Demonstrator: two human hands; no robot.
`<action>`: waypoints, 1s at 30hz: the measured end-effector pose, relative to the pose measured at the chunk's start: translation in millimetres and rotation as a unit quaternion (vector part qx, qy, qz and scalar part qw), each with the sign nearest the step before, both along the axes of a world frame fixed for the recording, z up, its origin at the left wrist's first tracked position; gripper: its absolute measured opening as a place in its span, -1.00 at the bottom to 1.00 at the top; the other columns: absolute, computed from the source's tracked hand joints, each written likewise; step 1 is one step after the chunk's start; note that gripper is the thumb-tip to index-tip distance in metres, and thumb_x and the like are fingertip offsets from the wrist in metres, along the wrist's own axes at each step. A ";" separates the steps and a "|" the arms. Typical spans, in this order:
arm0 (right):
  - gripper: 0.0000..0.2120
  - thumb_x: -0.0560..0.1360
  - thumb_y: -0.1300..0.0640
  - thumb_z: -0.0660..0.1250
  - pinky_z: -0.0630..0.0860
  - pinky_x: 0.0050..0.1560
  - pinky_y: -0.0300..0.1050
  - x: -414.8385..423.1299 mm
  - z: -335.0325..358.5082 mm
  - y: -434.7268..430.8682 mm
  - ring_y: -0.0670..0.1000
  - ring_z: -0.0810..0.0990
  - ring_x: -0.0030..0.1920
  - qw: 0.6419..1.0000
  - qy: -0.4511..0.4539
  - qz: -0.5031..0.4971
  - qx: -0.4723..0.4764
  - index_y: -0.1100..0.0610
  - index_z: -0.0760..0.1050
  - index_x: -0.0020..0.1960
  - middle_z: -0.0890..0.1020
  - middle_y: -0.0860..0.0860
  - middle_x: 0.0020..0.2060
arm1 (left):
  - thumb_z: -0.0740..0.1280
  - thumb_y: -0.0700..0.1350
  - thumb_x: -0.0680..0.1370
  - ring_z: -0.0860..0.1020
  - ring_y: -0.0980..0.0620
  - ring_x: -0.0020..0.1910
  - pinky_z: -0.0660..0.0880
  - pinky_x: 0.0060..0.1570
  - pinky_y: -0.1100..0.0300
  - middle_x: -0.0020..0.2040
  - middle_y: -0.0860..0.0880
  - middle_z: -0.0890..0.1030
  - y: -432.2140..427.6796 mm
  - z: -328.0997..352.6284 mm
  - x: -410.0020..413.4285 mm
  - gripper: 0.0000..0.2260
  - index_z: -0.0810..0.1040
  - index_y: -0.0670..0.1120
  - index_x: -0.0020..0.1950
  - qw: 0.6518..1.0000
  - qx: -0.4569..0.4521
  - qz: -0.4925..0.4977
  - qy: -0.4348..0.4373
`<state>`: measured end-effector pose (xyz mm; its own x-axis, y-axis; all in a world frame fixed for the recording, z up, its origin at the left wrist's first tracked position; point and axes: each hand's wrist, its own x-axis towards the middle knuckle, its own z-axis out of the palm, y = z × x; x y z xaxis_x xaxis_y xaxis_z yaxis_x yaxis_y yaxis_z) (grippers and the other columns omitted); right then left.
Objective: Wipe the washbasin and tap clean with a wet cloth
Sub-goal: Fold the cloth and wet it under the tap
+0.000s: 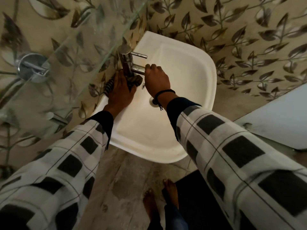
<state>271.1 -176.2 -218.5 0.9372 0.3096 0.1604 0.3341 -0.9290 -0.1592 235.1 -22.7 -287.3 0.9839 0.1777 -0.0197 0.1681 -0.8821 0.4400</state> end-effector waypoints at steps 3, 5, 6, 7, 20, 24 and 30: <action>-0.67 0.59 0.29 0.11 0.50 0.01 -0.04 0.1 -0.3 -0.3 0.15 0.53 0.15 1.000 0.000 0.003 0.003 0.22 0.39 0.34 0.54 0.14 0.18 | 0.16 0.06 0.68 -0.11 -0.09 0.62 -0.06 0.59 0.00 0.63 -0.19 -0.02 0.4 0.3 0.0 -0.33 -0.07 -0.26 0.62 1.000 0.007 -0.002 -0.011; -0.67 0.58 0.31 0.11 0.49 -0.01 -0.03 0.2 0.6 -1.1 0.15 0.53 0.15 1.000 0.006 0.000 0.007 0.22 0.39 0.33 0.54 0.14 0.17 | 0.14 0.03 0.68 -0.11 -0.09 0.62 -0.08 0.59 0.02 0.63 -0.19 -0.02 5.1 -0.1 -4.2 -0.35 -0.07 -0.26 0.61 1.000 0.014 -0.016 -0.004; -0.67 0.58 0.31 0.11 0.49 -0.02 -0.02 0.2 0.9 -1.2 0.16 0.52 0.15 1.000 0.009 0.000 0.009 0.22 0.40 0.32 0.54 0.14 0.17 | 0.14 0.01 0.69 -0.10 -0.08 0.62 -0.08 0.59 0.03 0.63 -0.19 -0.02 8.4 -2.0 -8.8 -0.36 -0.08 -0.26 0.62 0.999 0.026 -0.024 -0.003; -0.66 0.57 0.32 0.12 0.49 -0.03 -0.01 -0.4 0.8 -1.1 0.16 0.52 0.14 1.000 0.010 0.001 0.009 0.22 0.39 0.32 0.54 0.14 0.16 | 0.13 0.00 0.69 -0.10 -0.08 0.62 -0.08 0.59 0.03 0.63 -0.19 -0.02 12.3 -4.9 -14.5 -0.37 -0.07 -0.26 0.62 0.998 0.043 -0.035 -0.003; -0.67 0.56 0.32 0.12 0.48 -0.04 -0.03 -0.5 1.7 1.6 0.15 0.53 0.13 1.000 0.010 -0.001 0.005 0.22 0.40 0.30 0.55 0.14 0.14 | 0.11 -0.04 0.70 -0.10 -0.12 0.62 -0.09 0.58 0.03 0.63 -0.22 -0.04 2.0 -0.4 -0.1 -0.39 -0.08 -0.28 0.61 0.999 0.033 -0.013 -0.004; -0.65 0.56 0.30 0.13 0.49 -0.01 0.00 1.0 1.7 0.3 0.17 0.51 0.15 1.000 0.024 0.001 0.007 0.23 0.38 0.33 0.53 0.16 0.16 | 0.07 -0.06 0.71 -0.06 -0.25 0.61 -0.11 0.59 -0.01 0.58 -0.37 -0.02 -10.6 -6.0 -27.9 -0.42 -0.05 -0.38 0.57 0.995 0.086 -0.041 -0.018; -0.66 0.58 0.27 0.13 0.49 -0.05 -0.01 1.3 2.6 2.5 0.16 0.52 0.14 1.000 0.028 -0.002 0.013 0.22 0.38 0.34 0.54 0.15 0.15 | 0.12 -0.02 0.70 0.05 -0.25 0.60 -0.11 0.56 0.02 0.58 -0.33 0.10 0.4 -9.8 -41.7 -0.43 0.05 -0.31 0.59 0.983 0.147 -0.108 -0.033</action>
<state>272.4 -173.7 -215.9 0.9465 0.3015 0.1150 0.3195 -0.9256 -0.2028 193.4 -22.3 -297.2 0.9966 -0.0470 0.0673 -0.0576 -0.9846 0.1653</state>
